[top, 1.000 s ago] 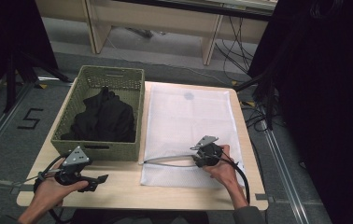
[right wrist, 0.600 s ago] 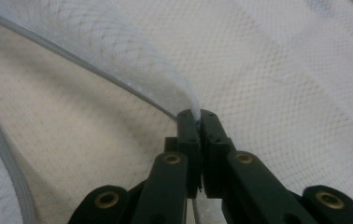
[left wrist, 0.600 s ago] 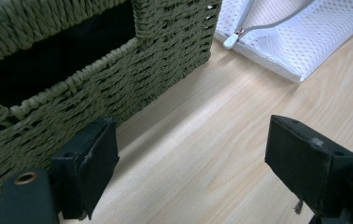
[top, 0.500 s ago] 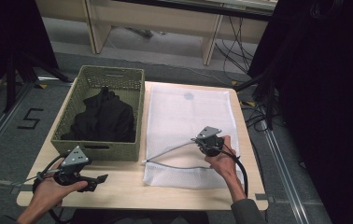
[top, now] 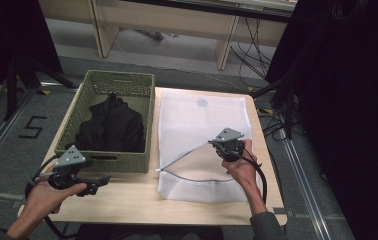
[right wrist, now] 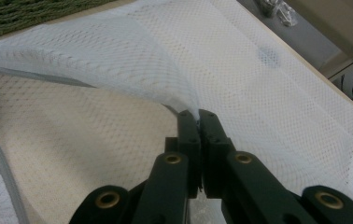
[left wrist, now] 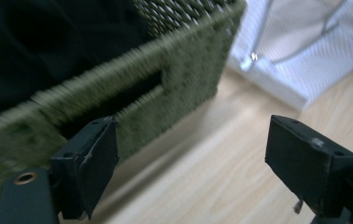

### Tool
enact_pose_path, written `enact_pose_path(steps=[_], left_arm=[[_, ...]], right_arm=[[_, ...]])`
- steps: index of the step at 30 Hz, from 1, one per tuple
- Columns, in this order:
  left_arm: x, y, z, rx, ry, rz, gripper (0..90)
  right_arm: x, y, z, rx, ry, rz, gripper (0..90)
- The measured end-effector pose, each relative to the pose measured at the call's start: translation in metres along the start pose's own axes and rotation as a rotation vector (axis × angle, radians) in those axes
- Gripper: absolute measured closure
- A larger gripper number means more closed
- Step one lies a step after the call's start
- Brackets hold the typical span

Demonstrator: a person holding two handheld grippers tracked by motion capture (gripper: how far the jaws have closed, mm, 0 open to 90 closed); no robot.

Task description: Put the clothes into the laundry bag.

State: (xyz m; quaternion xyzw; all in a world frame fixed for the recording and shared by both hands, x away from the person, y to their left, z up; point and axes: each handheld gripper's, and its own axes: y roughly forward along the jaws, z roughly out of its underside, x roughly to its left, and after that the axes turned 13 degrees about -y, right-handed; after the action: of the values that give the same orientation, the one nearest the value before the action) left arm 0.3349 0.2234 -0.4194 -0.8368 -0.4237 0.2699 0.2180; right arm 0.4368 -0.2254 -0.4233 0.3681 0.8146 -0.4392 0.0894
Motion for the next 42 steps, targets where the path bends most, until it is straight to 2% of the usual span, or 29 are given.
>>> enact_pose_path(steps=[2, 3, 7, 9, 11, 12, 13, 14, 15, 17, 18, 22, 24, 26, 27, 28, 29, 31, 33, 34, 35, 36, 37, 39, 42], left_arm=[[0.003, -0.002, -0.010, 0.002, -0.004, -0.022, 16.2], [0.005, -0.001, -0.016, 0.006, -0.021, -0.018, 16.2], [0.010, 0.002, -0.042, -0.011, -0.023, -0.059, 16.2], [0.013, 0.006, -0.059, -0.024, -0.039, -0.044, 15.9], [0.017, 0.011, -0.077, -0.004, -0.032, -0.054, 15.8], [0.020, 0.015, -0.085, -0.002, -0.025, -0.066, 15.8], [0.023, 0.020, -0.093, -0.012, -0.041, -0.083, 15.8], [0.028, 0.023, -0.101, 0.011, -0.037, -0.089, 15.6], [0.032, 0.028, -0.108, 0.020, -0.052, -0.089, 15.6], [0.037, 0.040, -0.119, 0.032, -0.071, -0.103, 15.6], [0.039, 0.047, -0.123, 0.044, -0.074, -0.107, 15.6], [0.047, 0.075, -0.133, 0.094, -0.107, -0.122, 15.7], [0.051, 0.093, -0.134, 0.089, -0.139, -0.141, 15.6], [0.053, 0.104, -0.134, 0.140, -0.149, -0.138, 15.1], [0.055, 0.108, -0.136, 0.186, -0.127, -0.137, 15.1], [0.055, 0.112, -0.137, 0.173, -0.127, -0.150, 15.1], [0.053, 0.118, -0.136, 0.138, -0.139, -0.156, 15.1], [0.053, 0.123, -0.140, 0.195, -0.134, -0.136, 14.7], [0.050, 0.130, -0.140, 0.210, -0.146, -0.120, 14.5], [0.047, 0.134, -0.141, 0.228, -0.128, -0.131, 14.5], [0.045, 0.138, -0.141, 0.220, -0.115, -0.155, 14.4], [0.044, 0.141, -0.141, 0.247, -0.089, -0.172, 14.4], [0.043, 0.146, -0.140, 0.251, -0.081, -0.199, 14.4], [0.046, 0.152, -0.138, 0.262, -0.083, -0.220, 13.8], [0.053, 0.159, -0.137, 0.303, -0.108, -0.280, 13.8]], right_arm=[[0.000, -0.001, 0.000, 0.001, 0.005, -0.001, 89.5], [0.000, -0.001, 0.000, 0.000, 0.007, 0.002, 89.5], [0.000, -0.001, 0.000, -0.013, 0.006, 0.023, 89.5], [-0.001, -0.002, 0.001, -0.008, 0.001, 0.020, 89.5], [-0.001, -0.001, 0.001, -0.010, -0.001, 0.020, 89.5], [0.002, -0.002, 0.001, 0.004, 0.020, 0.003, 89.5], [0.001, -0.002, 0.001, 0.003, 0.012, -0.002, 89.5], [0.001, -0.001, 0.001, -0.005, 0.001, 0.010, 89.5], [0.002, -0.002, 0.001, 0.003, 0.017, 0.005, 89.5], [0.001, -0.001, 0.001, 0.004, 0.016, 0.002, 89.4], [0.000, 0.000, 0.002, -0.003, 0.000, 0.010, 89.5], [0.000, 0.001, 0.003, -0.003, 0.004, 0.006, 89.4], [0.001, 0.001, 0.003, -0.005, 0.007, 0.008, 89.5], [0.002, 0.001, 0.002, 0.007, 0.009, -0.004, 89.5], [0.002, 0.001, 0.003, 0.011, 0.014, -0.010, 89.5], [0.003, 0.001, 0.003, 0.016, 0.011, -0.006, 89.4], [0.003, 0.002, 0.003, 0.019, 0.019, -0.014, 89.4], [0.001, 0.003, 0.004, 0.015, -0.004, -0.009, 89.4], [0.003, 0.003, 0.004, 0.015, 0.009, -0.007, 89.4], [0.003, 0.003, 0.004, 0.018, 0.015, -0.011, 89.4], [0.003, 0.003, 0.003, 0.019, 0.011, -0.013, 89.4], [0.002, 0.003, 0.003, 0.011, -0.001, -0.005, 89.4], [0.003, 0.003, 0.003, 0.020, 0.012, -0.018, 89.4], [0.003, 0.003, 0.003, 0.018, 0.007, -0.012, 89.4], [0.004, 0.003, 0.003, 0.024, 0.011, -0.021, 89.4]])
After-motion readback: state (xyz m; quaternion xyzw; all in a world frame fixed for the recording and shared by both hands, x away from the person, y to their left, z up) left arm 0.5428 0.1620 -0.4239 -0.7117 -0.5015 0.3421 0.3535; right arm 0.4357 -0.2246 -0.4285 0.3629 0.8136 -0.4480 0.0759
